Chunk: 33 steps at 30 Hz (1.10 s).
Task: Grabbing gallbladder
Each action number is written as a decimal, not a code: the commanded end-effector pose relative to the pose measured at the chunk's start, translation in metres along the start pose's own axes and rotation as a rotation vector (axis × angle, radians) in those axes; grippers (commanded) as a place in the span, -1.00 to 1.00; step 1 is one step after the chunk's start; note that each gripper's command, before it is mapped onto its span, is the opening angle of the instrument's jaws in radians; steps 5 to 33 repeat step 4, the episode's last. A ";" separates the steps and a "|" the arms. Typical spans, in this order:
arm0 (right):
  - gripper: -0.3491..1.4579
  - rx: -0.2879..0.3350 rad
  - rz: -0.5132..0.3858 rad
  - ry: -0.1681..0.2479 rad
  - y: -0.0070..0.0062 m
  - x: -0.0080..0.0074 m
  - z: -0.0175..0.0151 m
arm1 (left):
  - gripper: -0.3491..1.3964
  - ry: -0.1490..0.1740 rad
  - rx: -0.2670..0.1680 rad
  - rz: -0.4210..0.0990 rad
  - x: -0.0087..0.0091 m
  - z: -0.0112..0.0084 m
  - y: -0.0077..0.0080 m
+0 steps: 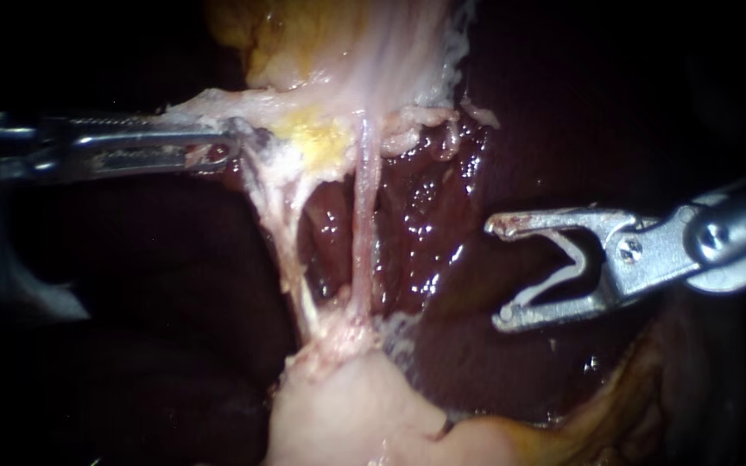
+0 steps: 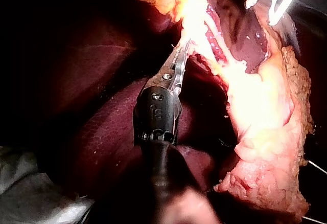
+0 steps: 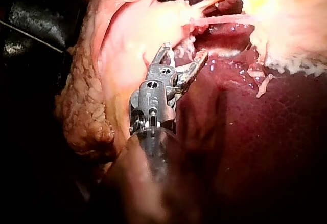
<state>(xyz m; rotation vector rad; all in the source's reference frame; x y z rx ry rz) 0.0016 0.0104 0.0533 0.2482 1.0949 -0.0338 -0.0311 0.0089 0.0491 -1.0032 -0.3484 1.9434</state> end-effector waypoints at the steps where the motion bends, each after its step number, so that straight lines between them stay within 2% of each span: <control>1: -0.06 0.000 0.000 0.000 0.0000 0.0000 0.0000 | -1.00 0.001 0.002 -0.001 -0.0001 0.0001 0.0000; 33: -0.06 0.000 0.000 0.000 0.0000 0.0000 0.0000 | -1.00 0.001 0.001 -0.001 -0.0004 0.0005 0.0001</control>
